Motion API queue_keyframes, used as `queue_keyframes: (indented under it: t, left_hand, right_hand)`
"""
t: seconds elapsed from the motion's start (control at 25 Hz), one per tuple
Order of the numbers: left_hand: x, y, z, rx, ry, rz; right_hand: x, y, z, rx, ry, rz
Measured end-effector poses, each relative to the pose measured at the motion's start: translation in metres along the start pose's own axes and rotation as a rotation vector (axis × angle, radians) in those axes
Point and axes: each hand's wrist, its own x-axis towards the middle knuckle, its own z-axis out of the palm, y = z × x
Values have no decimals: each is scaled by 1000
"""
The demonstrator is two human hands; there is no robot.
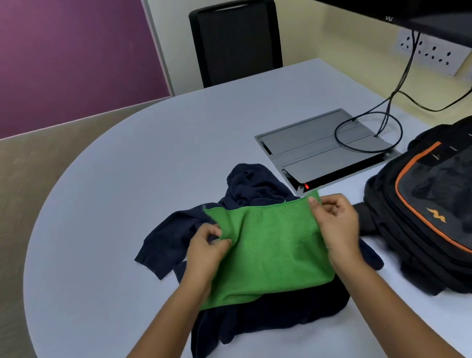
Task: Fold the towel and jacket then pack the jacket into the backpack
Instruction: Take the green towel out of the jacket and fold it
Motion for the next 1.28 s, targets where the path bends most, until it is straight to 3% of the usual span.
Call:
queue_keyframes:
  t: [0.24,0.6,0.88,1.0,1.08,1.16,1.28]
  left_hand:
    - [-33,2,43,35,-60,112]
    - [-36,13,35,29,246,113]
    - [-47,24,40,-6,207,166]
    - [-42,26,35,4,198,155]
    - [-38,32,29,52,157,181]
    - [-36,47,23,50,23,251]
    - [-36,82,10,76,-265,408]
  right_hand:
    - [-59,-7,46,-67,-333,-19]
    - [-77,-17,43,-63,-314,-33]
    - [-82,-24,46,5,-431,-7]
    - [-80,-27,43,-33,-552,12]
    - [-71,-32,38,-110,-514,-108]
    - [-53,-41,31,-307,-495,-368]
    - [-17,-45,22,-825,-714,-483]
